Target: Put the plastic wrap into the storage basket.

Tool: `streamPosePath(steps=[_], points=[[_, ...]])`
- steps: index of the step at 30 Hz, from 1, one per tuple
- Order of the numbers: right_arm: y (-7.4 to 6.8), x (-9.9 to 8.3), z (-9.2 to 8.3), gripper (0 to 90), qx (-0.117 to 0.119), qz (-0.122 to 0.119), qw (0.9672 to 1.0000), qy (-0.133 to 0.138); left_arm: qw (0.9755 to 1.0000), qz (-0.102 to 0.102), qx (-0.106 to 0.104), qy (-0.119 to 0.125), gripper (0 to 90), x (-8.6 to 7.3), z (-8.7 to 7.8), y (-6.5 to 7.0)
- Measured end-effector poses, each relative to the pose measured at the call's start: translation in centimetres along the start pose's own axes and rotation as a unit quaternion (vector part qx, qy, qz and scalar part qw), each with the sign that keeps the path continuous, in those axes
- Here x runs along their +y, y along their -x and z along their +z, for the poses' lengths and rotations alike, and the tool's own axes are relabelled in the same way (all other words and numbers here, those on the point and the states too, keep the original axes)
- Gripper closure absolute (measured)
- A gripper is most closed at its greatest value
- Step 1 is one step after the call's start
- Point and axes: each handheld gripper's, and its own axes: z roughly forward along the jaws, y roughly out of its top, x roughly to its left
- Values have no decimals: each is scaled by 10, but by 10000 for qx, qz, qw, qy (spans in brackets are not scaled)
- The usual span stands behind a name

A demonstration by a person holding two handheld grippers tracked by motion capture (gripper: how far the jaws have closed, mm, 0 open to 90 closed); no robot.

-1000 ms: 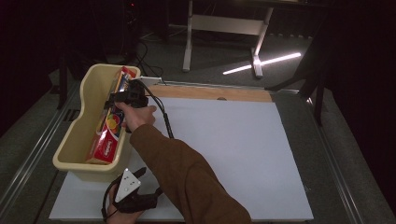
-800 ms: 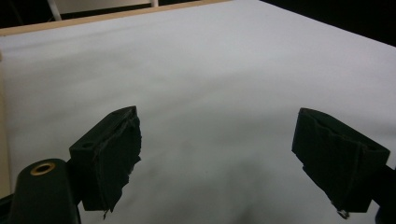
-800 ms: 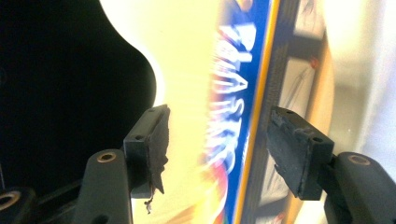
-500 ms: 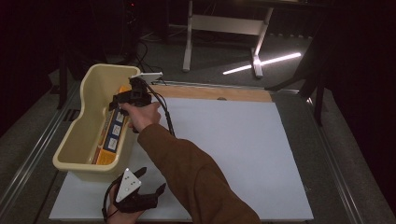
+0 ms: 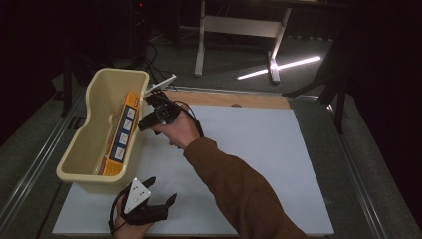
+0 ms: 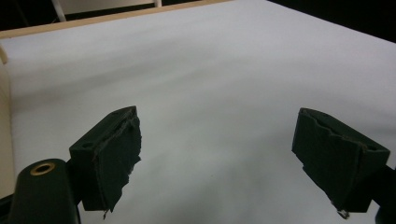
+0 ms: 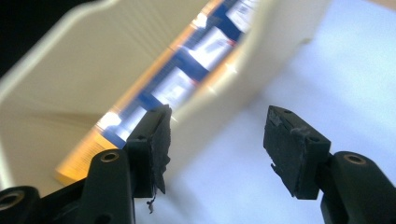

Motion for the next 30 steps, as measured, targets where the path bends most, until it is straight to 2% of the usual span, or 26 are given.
streamPosePath(steps=[3, 9, 17, 21, 22, 23, 24, 25, 26, 27, 28, 29, 30], points=[[13, -18, -10, 403, -106, -211, 9997, 29, 10000, 8, 11, 21, 155, 0, 0, 0], [47, -66, -29, 434, -386, -473, 9980, 155, 10000, 9, 55, 35, 155, 1, -1, -1], [96, -135, -54, 448, -377, -403, 9969, 560, 10000, 5, 69, -5, 155, 1, 1, -1], [113, -171, -65, 448, -496, -386, 9946, 830, 9999, 40, 94, -11, 155, 2, 0, 0], [113, -171, -65, 448, -496, -386, 9946, 830, 9999, 40, 94, -11, 155, 2, 0, 0], [116, -180, -67, 447, -558, -408, 9934, 913, 9999, 48, 109, -14, 155, 2, 1, 0], [121, -206, -70, 442, -807, -387, 9896, 1127, 9999, 82, 141, -28, 156, 2, 1, 1], [121, -206, -70, 442, -807, -387, 9896, 1127, 9999, 82, 141, -28, 155, 2, 1, 1], [123, -228, -72, 428, -884, -391, 9869, 1291, 9998, 119, 165, -51, 156, 2, 1, 2], [123, -228, -72, 428, -884, -391, 9869, 1291, 9998, 119, 165, -51, 156, 2, 1, 2], [125, -248, -73, 411, -1048, -429, 9823, 1493, 9997, 139, 185, -66, 156, 2, 2, 2], [125, -248, -73, 411, -1048, -429, 9823, 1493, 9997, 139, 185, -66, 155, 2, 2, 2], [128, -266, -74, 393, -1246, -502, 9795, 1503, 9997, 130, 186, -73, 155, 2, 3, 2]])
